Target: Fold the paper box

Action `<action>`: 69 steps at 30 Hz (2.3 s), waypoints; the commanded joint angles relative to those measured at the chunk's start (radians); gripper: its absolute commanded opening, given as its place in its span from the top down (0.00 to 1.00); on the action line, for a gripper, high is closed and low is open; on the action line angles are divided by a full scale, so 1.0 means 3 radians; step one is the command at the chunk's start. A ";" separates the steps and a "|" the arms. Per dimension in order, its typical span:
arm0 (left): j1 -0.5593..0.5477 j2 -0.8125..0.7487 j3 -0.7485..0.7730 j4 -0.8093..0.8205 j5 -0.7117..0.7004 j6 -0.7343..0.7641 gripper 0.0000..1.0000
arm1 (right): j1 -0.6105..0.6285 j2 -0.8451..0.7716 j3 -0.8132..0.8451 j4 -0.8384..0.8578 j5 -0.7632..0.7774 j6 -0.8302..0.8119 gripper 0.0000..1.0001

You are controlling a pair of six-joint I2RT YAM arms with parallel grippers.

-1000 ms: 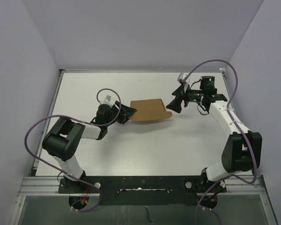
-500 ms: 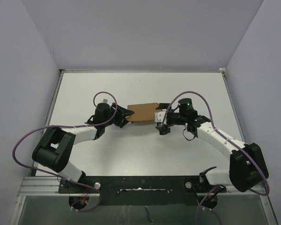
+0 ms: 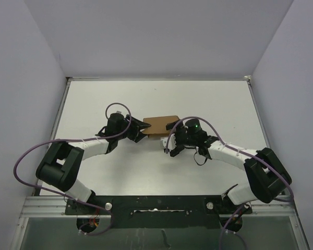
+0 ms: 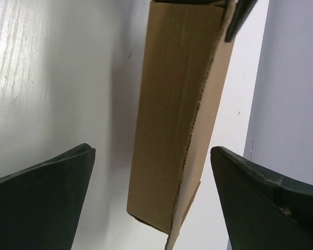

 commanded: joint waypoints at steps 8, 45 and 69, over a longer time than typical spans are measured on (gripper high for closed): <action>-0.0025 -0.0117 0.0161 0.0210 0.0117 -0.0128 0.61 | 0.0232 0.0278 -0.0114 0.0900 0.0683 -0.0261 0.21; 0.0093 -0.1214 -0.0186 -0.0156 -0.0112 0.0351 0.02 | -0.0202 -0.0145 0.0174 0.0507 0.0122 0.1006 0.64; 0.0583 -0.1753 -0.0059 -0.1062 0.1021 0.3877 0.02 | -0.1203 0.0217 0.1108 -0.0870 -0.2321 0.4192 0.63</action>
